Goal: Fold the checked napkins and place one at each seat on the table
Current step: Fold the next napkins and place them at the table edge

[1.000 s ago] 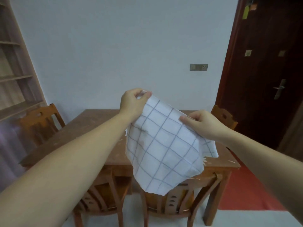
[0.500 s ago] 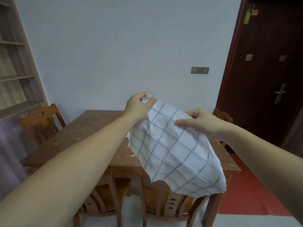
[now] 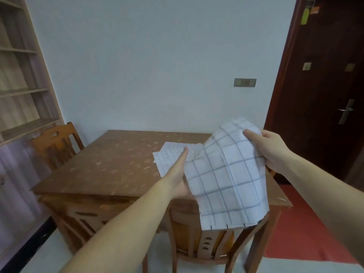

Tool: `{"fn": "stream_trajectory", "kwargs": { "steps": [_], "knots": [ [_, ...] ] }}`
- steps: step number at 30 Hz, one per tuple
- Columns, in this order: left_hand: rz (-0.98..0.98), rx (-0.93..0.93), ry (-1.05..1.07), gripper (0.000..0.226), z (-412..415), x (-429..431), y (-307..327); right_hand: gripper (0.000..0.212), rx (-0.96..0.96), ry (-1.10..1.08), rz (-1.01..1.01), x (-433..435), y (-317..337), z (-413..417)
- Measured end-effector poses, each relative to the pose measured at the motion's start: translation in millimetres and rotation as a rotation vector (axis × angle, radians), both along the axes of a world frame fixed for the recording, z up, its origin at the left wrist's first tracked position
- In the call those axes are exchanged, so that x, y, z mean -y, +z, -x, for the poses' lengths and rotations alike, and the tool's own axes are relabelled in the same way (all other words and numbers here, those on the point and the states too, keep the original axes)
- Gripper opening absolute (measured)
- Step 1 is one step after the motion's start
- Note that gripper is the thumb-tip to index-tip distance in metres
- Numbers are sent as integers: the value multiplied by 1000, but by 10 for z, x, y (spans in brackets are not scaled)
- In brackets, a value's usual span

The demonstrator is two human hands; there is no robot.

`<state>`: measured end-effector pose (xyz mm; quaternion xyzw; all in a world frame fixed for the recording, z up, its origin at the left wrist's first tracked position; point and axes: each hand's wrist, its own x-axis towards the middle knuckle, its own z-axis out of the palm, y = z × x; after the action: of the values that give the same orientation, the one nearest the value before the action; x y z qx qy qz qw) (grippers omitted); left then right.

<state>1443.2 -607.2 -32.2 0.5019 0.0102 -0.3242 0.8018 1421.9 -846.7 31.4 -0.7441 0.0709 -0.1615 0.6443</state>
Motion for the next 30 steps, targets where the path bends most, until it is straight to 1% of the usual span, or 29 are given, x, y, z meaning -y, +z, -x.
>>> {"fn": "stream_trajectory", "kwargs": {
  "steps": [2,3,4,8,10,12,13,14,16,17,19,21,23,26,28,30],
  "knots": [
    [-44,113,71,44,-32,25,61,29,-62,-53,42,85,-91,-17],
    [-78,167,88,36,-60,10,66,30,-97,-66,68,124,-122,-10],
    [-110,202,97,34,-82,-10,71,31,-129,-66,89,168,-152,-7],
    [-195,286,84,31,-155,-64,110,44,-214,-71,93,276,-191,41],
    [-234,308,135,28,-163,-56,154,49,-226,-70,68,313,-186,54],
    [-303,330,219,27,-150,-48,229,62,-232,-79,45,338,-168,59],
    [-338,345,255,31,-154,-50,259,67,-236,-77,35,340,-147,73],
    [-366,363,289,41,-154,-51,287,71,-235,-73,28,337,-123,82],
    [-390,412,360,62,-162,-66,337,72,-226,-51,11,329,-61,122],
    [-385,443,388,65,-166,-78,364,72,-212,-37,-4,329,-36,136],
    [-387,519,394,56,-154,-94,432,76,-155,-15,-19,313,25,178],
    [-420,599,378,44,-131,-108,504,79,-90,-31,59,296,69,211],
    [-478,672,368,36,-111,-137,570,73,-33,-60,175,259,127,261],
    [-581,750,350,34,-97,-201,655,48,62,-84,347,228,211,324],
    [-609,768,359,34,-79,-252,695,34,105,-83,465,226,264,358],
    [-609,751,367,33,-78,-307,714,27,122,-76,558,229,300,384]
  ]
}}
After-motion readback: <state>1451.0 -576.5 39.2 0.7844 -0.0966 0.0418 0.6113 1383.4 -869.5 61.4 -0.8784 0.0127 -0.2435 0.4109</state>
